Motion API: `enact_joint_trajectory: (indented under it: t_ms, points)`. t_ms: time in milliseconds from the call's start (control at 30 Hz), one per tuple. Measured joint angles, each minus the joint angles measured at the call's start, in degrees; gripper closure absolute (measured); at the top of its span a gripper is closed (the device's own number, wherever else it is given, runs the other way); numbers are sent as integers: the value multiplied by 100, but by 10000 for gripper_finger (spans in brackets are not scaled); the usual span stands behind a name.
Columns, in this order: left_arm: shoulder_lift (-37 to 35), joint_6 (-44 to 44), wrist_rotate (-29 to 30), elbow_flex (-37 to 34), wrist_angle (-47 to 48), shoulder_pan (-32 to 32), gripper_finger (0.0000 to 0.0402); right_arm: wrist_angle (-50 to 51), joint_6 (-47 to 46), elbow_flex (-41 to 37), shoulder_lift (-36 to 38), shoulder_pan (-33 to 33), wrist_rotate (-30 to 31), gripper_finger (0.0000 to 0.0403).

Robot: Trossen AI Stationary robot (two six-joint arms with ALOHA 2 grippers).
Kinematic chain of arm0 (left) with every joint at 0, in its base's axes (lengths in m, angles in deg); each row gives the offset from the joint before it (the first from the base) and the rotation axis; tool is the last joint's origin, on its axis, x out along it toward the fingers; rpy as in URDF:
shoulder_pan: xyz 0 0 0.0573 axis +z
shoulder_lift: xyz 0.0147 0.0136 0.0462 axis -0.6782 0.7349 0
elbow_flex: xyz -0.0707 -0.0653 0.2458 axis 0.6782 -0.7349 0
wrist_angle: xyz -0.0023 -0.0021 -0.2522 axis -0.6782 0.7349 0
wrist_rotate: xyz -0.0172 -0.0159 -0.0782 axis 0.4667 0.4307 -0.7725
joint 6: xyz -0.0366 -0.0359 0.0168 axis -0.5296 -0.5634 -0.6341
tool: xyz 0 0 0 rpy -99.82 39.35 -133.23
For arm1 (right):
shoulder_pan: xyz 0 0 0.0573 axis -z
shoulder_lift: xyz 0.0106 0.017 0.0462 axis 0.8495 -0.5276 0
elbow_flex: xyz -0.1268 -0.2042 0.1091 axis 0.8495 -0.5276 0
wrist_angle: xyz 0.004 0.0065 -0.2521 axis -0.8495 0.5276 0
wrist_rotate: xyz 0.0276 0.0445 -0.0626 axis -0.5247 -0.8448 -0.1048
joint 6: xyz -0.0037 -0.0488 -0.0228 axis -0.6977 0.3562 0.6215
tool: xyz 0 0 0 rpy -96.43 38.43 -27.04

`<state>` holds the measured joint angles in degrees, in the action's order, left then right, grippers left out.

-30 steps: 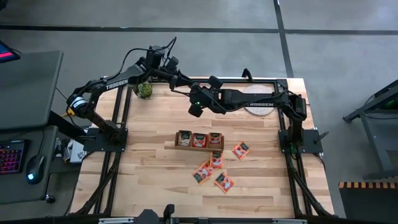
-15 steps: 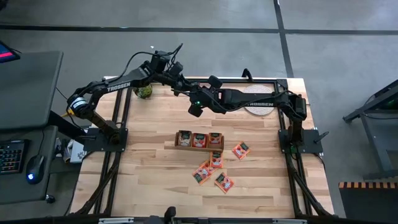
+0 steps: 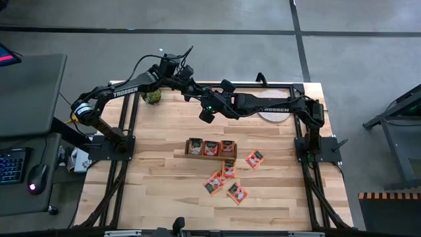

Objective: Pick & Place Tea
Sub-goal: Put the red tea bag into the middle section of the brown wooden organizer

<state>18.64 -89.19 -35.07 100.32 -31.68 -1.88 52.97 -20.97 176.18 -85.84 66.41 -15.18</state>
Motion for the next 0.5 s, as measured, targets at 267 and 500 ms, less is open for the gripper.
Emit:
enact_joint_trajectory:
  t_ms: [267,500]
  points:
    - [0,249,-160,0,5,-1,386,10,-48,-4,0,4,-169,387]
    - [0,397,-214,-2,101,0,398,9,-77,-4,-2,-2,-268,350]
